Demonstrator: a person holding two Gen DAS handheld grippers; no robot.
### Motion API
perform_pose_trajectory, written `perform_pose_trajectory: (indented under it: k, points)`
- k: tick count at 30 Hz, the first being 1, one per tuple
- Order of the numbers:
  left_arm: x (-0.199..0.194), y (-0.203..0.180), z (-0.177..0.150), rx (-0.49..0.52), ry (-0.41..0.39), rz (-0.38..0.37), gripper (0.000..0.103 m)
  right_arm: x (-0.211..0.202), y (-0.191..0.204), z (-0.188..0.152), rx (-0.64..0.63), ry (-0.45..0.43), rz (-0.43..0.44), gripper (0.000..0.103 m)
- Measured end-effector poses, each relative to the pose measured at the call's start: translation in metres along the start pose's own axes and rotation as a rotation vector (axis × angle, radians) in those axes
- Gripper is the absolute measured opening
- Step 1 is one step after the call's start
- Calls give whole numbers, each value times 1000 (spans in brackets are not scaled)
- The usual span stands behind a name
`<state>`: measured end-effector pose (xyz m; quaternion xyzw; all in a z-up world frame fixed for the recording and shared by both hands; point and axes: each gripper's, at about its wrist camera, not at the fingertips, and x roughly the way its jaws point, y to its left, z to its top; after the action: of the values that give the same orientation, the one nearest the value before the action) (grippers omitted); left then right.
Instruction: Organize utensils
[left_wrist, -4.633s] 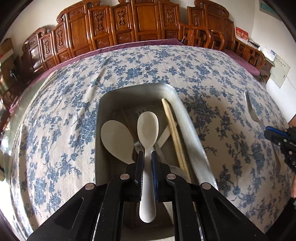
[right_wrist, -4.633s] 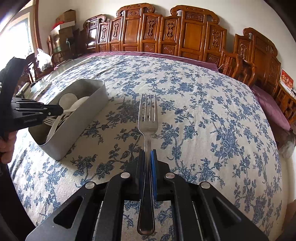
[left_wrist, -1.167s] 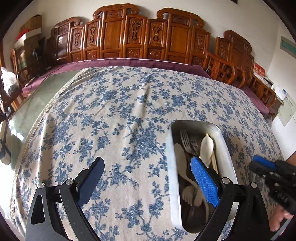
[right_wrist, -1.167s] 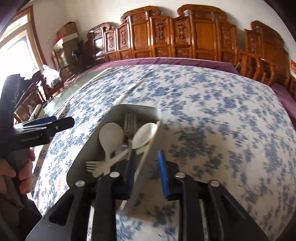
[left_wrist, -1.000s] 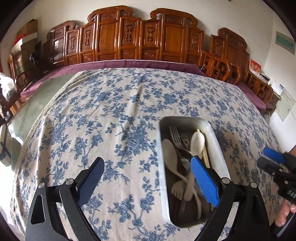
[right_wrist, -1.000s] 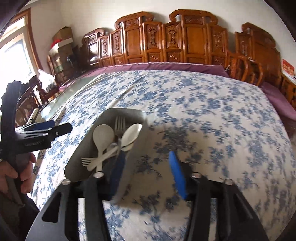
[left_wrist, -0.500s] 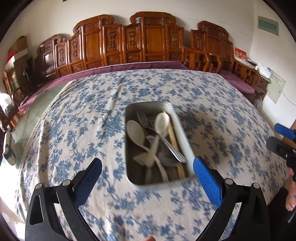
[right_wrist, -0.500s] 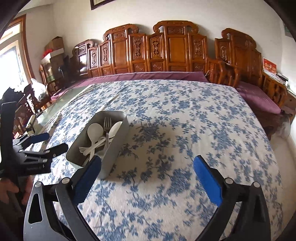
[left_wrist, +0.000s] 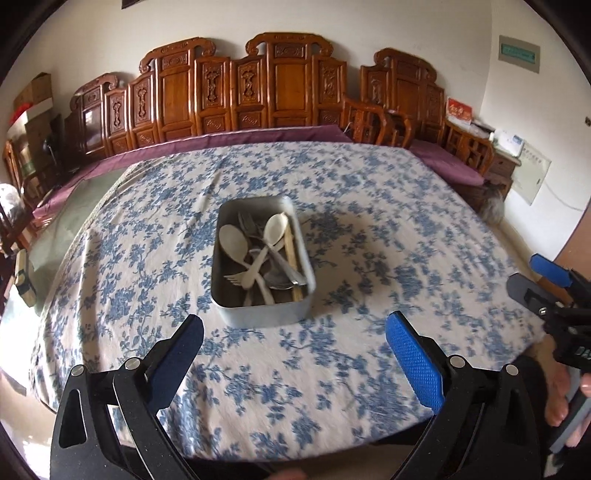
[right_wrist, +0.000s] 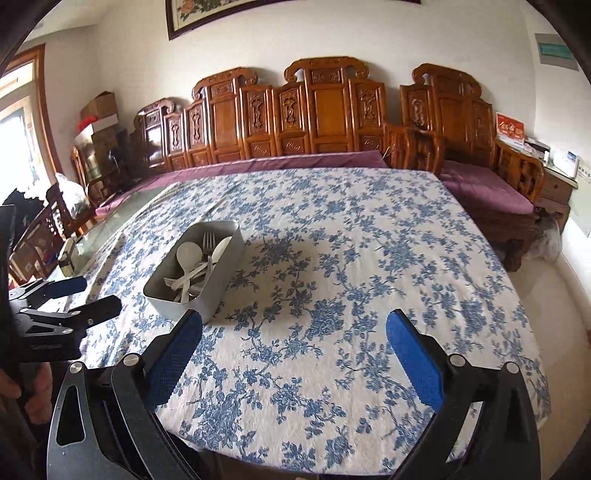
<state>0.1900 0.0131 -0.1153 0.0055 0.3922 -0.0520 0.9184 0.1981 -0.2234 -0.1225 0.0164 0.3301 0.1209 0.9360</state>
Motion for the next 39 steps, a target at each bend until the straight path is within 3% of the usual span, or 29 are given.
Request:
perform_pose_trajectory:
  k: [9,18,25,39]
  points:
    - [-60,-15,16,-9,-100,32,95,-62,9,20,-22,-130,-27,100]
    - [-130,-26,32,-10,-259,65,95,-125,22,38,-43,-282,-29,100]
    - [-153,-29,29,-20,-309,73,95,-139,27,40,-47,-308,-25,100]
    - [-154,-30,25,-23,-315,79,95,-136,26,36,-35,-301,-26,100]
